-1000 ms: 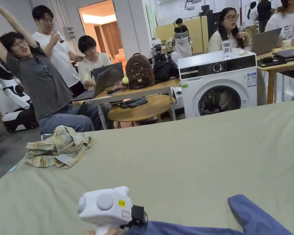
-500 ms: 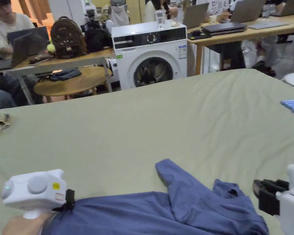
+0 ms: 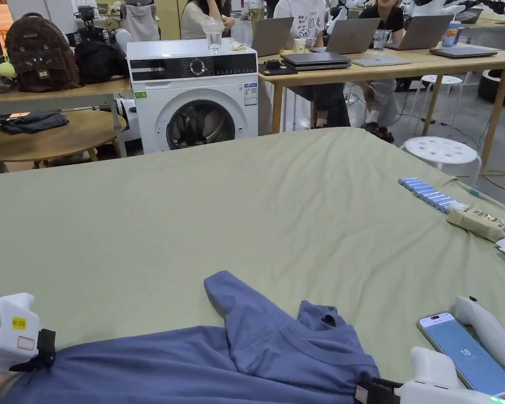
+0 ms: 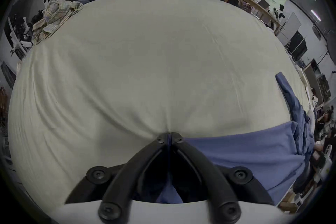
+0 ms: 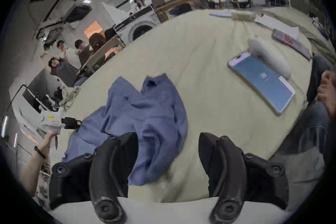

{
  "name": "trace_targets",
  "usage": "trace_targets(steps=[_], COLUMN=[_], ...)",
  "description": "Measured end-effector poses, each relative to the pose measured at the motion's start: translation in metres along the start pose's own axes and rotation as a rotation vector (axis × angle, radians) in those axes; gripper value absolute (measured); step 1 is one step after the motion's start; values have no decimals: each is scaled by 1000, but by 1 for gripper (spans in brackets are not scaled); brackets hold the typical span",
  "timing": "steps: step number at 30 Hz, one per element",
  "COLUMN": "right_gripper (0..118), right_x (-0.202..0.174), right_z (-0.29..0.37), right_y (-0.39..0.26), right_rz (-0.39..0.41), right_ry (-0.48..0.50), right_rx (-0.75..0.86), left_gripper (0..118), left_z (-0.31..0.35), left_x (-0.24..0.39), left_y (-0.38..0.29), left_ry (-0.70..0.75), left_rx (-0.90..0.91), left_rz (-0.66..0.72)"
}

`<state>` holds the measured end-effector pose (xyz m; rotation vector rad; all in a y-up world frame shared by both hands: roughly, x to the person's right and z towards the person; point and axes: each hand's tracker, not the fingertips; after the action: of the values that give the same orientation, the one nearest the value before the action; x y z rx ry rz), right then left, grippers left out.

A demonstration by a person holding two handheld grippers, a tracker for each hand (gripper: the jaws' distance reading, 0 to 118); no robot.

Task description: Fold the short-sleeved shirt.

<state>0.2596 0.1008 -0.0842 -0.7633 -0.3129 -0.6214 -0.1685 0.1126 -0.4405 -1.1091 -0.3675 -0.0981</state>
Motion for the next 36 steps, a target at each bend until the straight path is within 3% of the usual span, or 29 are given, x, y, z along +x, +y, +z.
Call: trace_targets(steps=[1,4,6,10,16,22,29,36], right_gripper=[63,11,7,5,5,5,5,5], right_x=[1,4,-7,-42,-131,-229,-311,-360], right_z=[-4,-5,11,35,56,76,87,64], right_y=[0,-1,5,45,128,200,256,299], right_rz=[-15,10,54,153,360,474,497,527], right_ry=[-2,9,40,143,251,303,325,247], right_rx=[-17,15,71,205,360,496,555,585], left_gripper=[0,0,0,0,0,0,0,0], left_z=[0,10,34,122,276,370,407,387], left_x=[0,-4,-11,-30,-59,-90,-112,-119], left_y=[-1,-7,-13,-17,-22,-30,0,61], left_ry=[4,-12,-41,-104,7,100,162,219], left_rx=[7,63,186,406,733,960,1050,1034], left_rz=[-1,6,6,39,30,93,169,161])
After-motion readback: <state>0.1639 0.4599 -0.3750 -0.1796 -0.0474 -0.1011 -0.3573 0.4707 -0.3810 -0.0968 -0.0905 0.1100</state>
